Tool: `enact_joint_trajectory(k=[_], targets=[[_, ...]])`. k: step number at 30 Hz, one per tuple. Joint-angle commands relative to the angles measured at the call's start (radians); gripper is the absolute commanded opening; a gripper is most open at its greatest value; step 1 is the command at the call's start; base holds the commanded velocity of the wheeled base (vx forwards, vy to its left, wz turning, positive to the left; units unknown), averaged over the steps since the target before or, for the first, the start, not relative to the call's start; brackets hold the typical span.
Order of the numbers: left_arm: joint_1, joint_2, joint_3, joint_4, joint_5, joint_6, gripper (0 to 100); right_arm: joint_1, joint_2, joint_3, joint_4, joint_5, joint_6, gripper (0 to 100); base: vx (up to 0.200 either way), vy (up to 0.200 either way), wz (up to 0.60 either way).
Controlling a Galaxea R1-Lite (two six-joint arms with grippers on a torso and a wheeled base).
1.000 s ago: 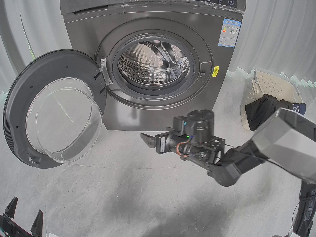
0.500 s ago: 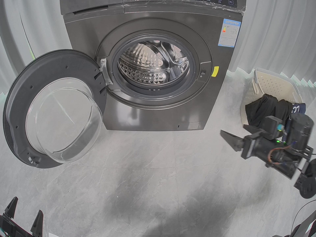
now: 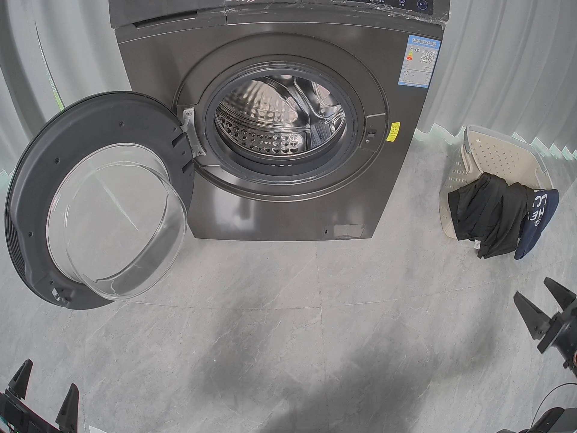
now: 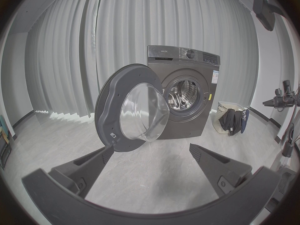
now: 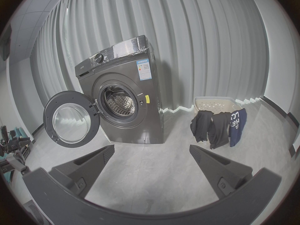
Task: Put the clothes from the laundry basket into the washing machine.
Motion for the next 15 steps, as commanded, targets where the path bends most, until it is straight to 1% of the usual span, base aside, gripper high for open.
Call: enact_joint_trajectory(k=[1,3,4,5,7,8,9,13,15], targets=[[-0.001,-0.013,0.016,0.0,0.0,0.002,100,-0.155,-0.637,0.026,0.47,0.058,-0.032,100,0.2,0.0,0.0],[0.001,-0.013,0.016,0.0,0.0,0.002,100,-0.172,-0.732,0.026,0.577,0.064,-0.038,100,0.2,0.0,0.0],[0.001,-0.013,0.016,0.0,0.0,0.002,100,-0.176,-0.767,0.026,0.612,0.07,-0.042,100,0.0,0.0,0.0],[-0.001,-0.013,0.016,0.0,0.0,0.002,100,-0.198,-0.819,0.026,0.668,0.09,-0.048,100,0.0,0.0,0.0],[0.001,-0.013,0.016,0.0,0.002,0.002,100,-0.225,-0.85,0.026,0.712,0.122,-0.053,100,0.0,0.0,0.0],[-0.001,-0.013,0.016,0.0,0.0,0.002,100,-0.227,-0.85,0.026,0.712,0.133,-0.053,100,0.0,0.0,0.0],[-0.001,-0.013,0.016,0.0,0.0,0.002,100,-0.227,-0.85,0.026,0.712,0.134,-0.053,100,0.0,0.0,0.0],[-0.001,-0.013,0.016,0.0,0.0,0.002,100,-0.227,-0.85,0.026,0.724,0.134,-0.048,100,0.0,0.0,0.0],[0.001,-0.013,0.016,0.0,0.002,0.002,100,-0.225,-0.85,0.026,0.729,0.128,-0.056,100,0.0,0.0,0.0]])
